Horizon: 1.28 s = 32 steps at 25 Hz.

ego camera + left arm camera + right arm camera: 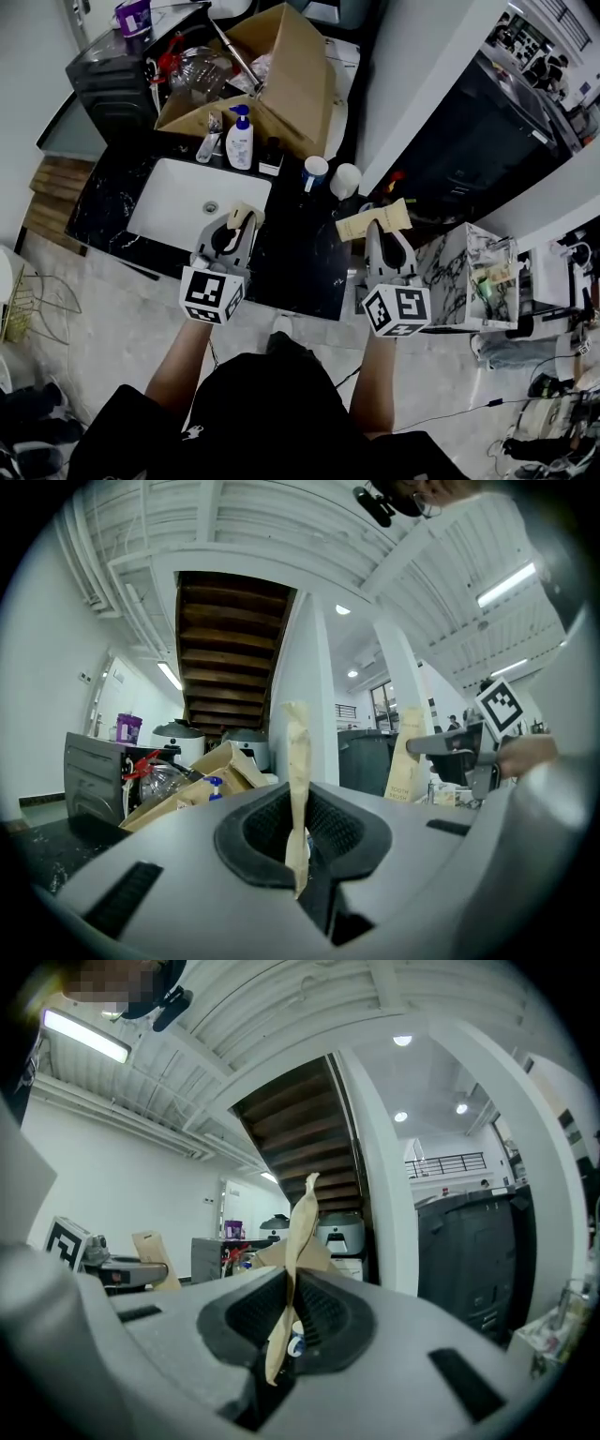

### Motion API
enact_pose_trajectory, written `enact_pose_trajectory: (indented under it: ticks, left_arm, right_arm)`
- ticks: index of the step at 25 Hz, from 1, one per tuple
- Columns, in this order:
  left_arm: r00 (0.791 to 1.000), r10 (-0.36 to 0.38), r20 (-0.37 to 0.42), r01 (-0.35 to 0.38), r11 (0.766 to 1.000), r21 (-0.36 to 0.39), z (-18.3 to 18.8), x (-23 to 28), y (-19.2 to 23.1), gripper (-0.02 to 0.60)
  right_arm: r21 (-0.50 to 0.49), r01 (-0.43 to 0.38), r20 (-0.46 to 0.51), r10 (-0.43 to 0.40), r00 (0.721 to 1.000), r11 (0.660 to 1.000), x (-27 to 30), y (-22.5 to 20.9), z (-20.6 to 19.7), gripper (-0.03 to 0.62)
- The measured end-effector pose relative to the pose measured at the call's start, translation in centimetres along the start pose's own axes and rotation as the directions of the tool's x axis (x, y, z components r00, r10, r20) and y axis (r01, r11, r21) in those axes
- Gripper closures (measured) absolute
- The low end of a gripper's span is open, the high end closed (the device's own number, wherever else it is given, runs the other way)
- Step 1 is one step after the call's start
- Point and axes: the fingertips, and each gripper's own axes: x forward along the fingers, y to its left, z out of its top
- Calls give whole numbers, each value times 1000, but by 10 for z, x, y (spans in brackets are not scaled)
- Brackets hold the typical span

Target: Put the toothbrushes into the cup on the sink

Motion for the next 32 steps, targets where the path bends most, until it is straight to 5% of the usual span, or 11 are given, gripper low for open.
enact_pose_trajectory:
  ticks: [19,32]
  left_arm:
    - [996,71,-62,-68,997,48,-17,101,-11,554]
    - [999,7,-47,-5,999,41,-14,154,-28,554]
  right_arm:
    - [96,-75,-10,76,997,993,76,-86,-37,566]
    - [129,-77,-33,82,996,989,101,-102,-50,566]
